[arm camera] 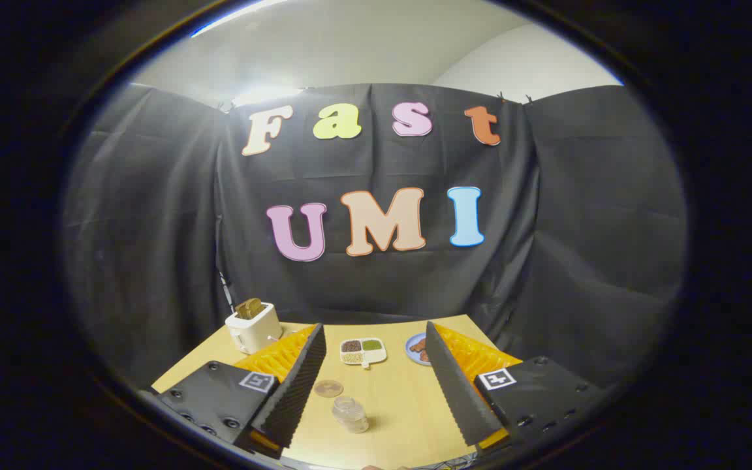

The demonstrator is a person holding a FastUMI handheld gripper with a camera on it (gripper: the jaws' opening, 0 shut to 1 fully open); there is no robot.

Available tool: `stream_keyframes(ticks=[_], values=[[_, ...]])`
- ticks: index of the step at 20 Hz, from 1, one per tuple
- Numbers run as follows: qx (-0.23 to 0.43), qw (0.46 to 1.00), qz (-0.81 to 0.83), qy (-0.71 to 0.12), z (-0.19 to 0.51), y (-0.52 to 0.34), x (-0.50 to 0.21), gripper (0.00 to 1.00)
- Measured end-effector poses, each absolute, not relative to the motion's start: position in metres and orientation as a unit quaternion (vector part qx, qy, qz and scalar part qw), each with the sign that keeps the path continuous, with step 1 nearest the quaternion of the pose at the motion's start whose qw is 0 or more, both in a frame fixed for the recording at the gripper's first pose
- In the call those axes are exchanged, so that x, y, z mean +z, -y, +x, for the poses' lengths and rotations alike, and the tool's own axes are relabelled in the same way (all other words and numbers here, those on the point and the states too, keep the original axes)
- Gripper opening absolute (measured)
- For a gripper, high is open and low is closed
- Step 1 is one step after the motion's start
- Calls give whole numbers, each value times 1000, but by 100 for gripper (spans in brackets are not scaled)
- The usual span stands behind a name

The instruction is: Take the bottle from table, then pour the juice into the cup, finally place the bottle on the coaster

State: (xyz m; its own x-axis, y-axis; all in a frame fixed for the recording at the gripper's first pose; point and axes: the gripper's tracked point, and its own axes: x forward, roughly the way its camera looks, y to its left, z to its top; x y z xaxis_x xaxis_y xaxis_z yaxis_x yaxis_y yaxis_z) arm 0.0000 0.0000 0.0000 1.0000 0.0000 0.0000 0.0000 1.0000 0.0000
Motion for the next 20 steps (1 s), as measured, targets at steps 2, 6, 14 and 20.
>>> stream_keyframes(ticks=[2,6,14,20], values=[[2,1000,1,0,0,-1,0,97],[9,1000,2,0,3,-3,-5,97],[21,1000,0,20,5,-8,-16,97],[24,999,9,24,3,-8,-44,97]])
